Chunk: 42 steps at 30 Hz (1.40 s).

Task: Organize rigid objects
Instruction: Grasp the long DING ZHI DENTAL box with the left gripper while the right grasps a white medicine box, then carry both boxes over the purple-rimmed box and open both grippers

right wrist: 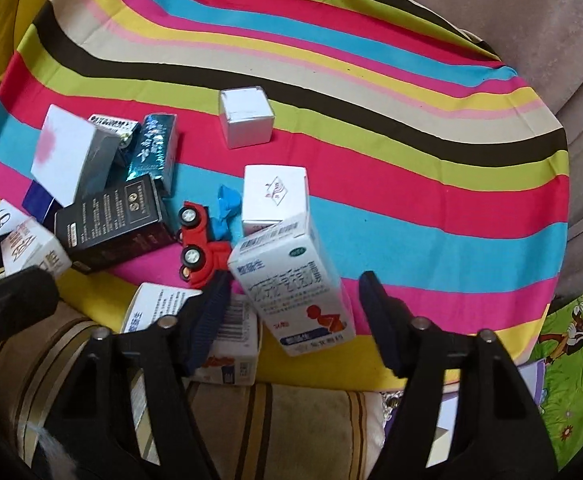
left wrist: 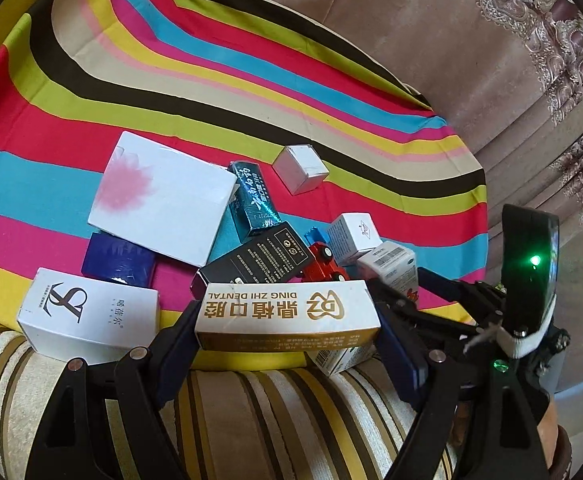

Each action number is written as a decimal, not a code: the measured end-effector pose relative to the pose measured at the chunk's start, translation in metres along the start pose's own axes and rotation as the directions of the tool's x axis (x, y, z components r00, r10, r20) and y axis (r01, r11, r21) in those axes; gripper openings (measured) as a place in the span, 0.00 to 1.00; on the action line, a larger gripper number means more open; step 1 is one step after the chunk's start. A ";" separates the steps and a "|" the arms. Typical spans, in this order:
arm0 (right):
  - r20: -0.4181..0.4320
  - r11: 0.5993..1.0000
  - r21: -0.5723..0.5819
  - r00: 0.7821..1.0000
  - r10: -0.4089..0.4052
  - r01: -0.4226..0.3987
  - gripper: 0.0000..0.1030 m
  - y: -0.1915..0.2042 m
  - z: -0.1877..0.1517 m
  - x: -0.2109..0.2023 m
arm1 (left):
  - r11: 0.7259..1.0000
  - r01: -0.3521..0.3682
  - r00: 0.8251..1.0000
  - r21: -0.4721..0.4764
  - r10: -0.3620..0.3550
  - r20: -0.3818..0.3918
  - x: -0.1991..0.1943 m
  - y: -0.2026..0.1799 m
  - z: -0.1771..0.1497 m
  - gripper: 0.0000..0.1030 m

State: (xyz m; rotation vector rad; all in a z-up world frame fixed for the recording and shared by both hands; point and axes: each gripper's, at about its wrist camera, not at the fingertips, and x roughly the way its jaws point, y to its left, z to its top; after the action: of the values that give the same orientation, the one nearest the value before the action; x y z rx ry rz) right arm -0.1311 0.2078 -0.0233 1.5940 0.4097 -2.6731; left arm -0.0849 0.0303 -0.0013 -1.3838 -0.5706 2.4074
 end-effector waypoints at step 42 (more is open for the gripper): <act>-0.044 0.856 0.513 0.998 -0.046 0.062 0.51 -0.162 -0.212 -0.090 | 0.799 0.175 0.970 0.575 -0.040 -0.239 0.028 -0.203 -0.096 0.80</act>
State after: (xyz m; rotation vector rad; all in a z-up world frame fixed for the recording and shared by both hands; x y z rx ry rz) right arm 0.0739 0.4005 -0.0054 1.7496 -0.3053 -2.9731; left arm -0.0019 0.2379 0.0321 -1.2515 0.1621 2.0380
